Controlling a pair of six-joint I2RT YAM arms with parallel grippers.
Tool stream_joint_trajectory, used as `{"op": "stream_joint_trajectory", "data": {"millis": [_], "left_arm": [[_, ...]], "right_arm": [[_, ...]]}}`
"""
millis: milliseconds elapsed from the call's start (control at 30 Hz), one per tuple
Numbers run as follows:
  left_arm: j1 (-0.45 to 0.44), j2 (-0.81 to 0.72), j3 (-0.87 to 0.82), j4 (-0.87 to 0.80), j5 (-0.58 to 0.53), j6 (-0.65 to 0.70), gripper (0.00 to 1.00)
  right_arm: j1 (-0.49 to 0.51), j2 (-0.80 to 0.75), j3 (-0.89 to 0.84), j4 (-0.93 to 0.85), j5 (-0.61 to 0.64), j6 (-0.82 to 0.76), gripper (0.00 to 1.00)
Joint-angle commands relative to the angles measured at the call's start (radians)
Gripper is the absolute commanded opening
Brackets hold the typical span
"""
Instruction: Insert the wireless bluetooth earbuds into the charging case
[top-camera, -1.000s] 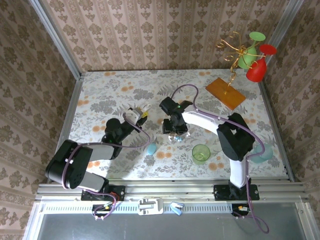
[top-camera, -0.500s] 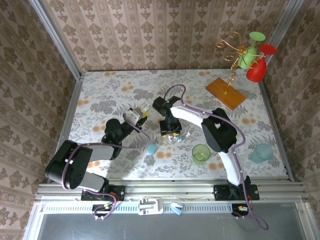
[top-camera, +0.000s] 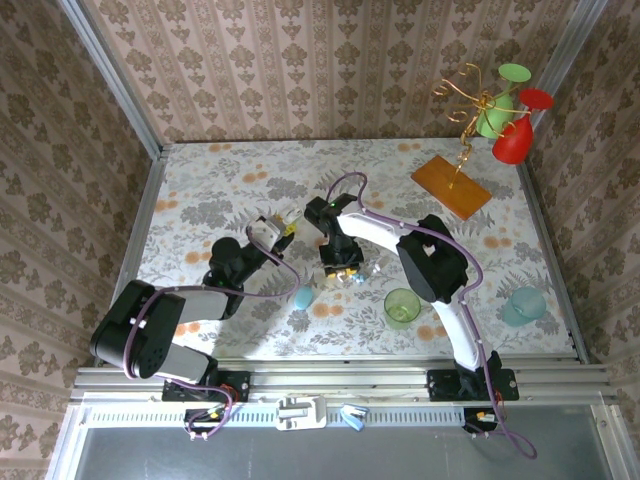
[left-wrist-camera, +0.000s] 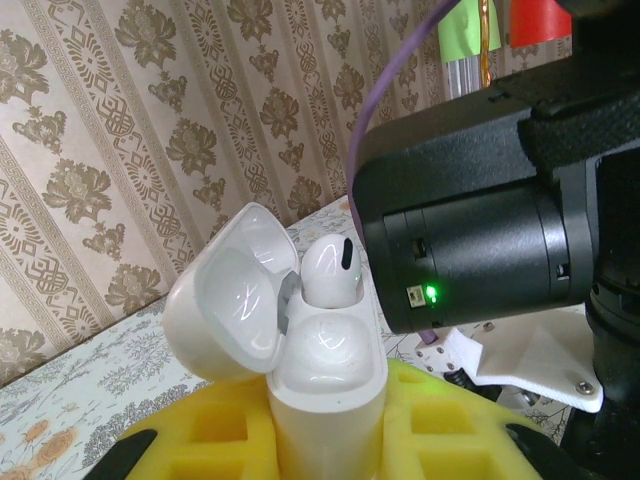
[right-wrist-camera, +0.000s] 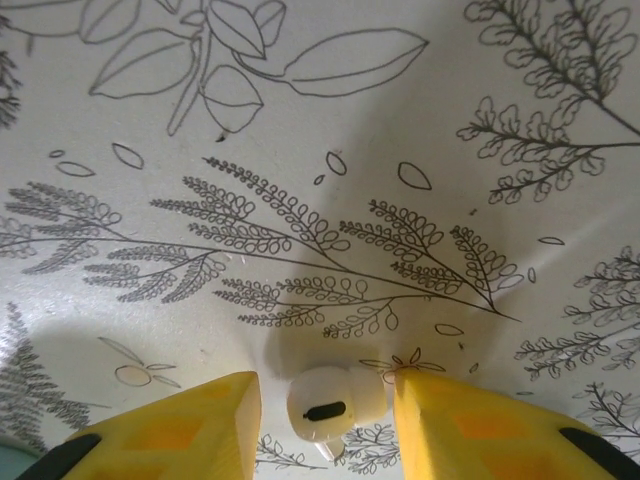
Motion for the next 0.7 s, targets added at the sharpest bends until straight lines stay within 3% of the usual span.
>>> {"op": "stream_joint_trajectory", "data": {"millis": [0,333,667], "left_arm": [[0.002,-0.016,0.001,0.038,0.018,0.016,0.0],[0.002,-0.014,0.003,0.036,0.018,0.015,0.0],[-0.01,0.003,0.012,0.033,0.03,0.019,0.0]], "right_arm": [[0.002,0.021,0.018,-0.028,-0.025,-0.019,0.38],[0.0,0.007,-0.012,-0.006,-0.029,-0.009,0.26],[-0.003,-0.121,-0.056,0.03,-0.001,0.019,0.25]]}}
